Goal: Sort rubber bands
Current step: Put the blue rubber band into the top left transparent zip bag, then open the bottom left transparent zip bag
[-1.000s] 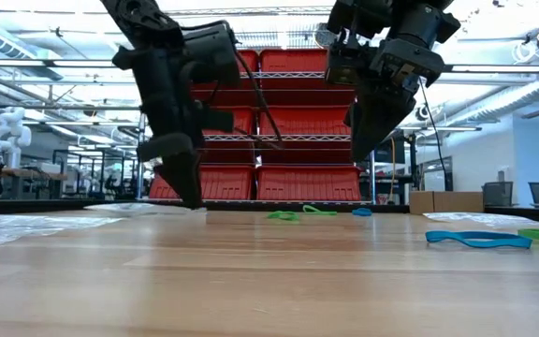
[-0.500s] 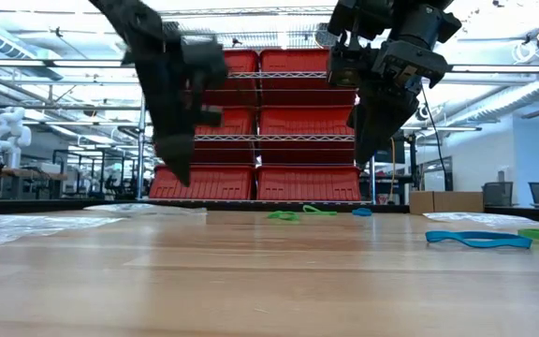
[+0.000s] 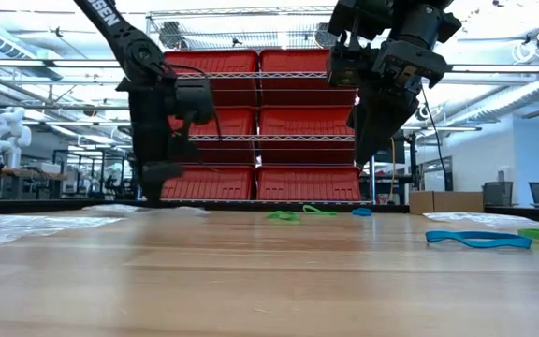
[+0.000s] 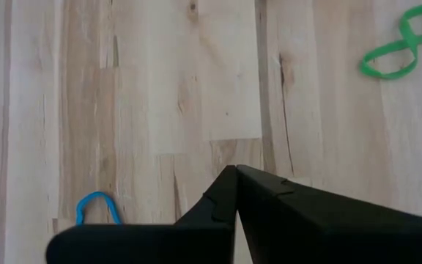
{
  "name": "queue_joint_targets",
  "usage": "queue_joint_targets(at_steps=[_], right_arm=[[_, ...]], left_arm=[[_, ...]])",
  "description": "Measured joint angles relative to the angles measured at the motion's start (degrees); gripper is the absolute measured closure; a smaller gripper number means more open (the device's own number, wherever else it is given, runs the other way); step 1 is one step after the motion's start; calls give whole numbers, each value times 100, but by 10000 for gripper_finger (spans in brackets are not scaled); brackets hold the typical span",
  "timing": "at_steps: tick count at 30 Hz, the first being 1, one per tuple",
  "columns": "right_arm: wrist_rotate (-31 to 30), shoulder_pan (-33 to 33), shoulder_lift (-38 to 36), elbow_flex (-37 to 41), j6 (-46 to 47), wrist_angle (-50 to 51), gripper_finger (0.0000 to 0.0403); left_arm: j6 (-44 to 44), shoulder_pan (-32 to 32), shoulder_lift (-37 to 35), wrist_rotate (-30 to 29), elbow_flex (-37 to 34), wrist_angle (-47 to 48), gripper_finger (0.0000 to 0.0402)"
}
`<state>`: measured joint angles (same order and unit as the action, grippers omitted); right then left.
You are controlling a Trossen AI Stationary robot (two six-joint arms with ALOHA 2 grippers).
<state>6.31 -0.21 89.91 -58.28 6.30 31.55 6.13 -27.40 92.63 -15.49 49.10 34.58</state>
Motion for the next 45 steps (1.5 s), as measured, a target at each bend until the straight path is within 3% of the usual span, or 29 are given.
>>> queue_joint_targets(at_steps=[4,10,12,18,25,30,34,38,45], right_arm=[[-1,0,0,0,126,0,403],[-4,0,0,0,10,4,403],[-4,0,0,0,-7,4,403],[-42,74,2,0,-188,-35,403],[-331,423,2,0,15,-339,403],[-695,771,2,0,333,-448,403],[-756,953,2,0,467,-548,403],[-758,1019,2,0,498,-566,403],[-778,1058,2,0,500,-520,403]], left_arm=[[886,41,-307,-562,-4,573,398],[1003,410,-1457,-716,-2,779,398],[884,664,-1930,-366,-2,1000,398],[279,1845,-2762,1441,-121,1636,398],[1014,3209,-2637,1895,-1032,1533,399],[1737,3901,-2270,1922,-1901,417,399],[1874,4106,-1951,1869,-2109,-665,399],[1510,3975,-1579,1415,-2094,-1826,399],[664,3186,-563,876,-2009,-4434,399]])
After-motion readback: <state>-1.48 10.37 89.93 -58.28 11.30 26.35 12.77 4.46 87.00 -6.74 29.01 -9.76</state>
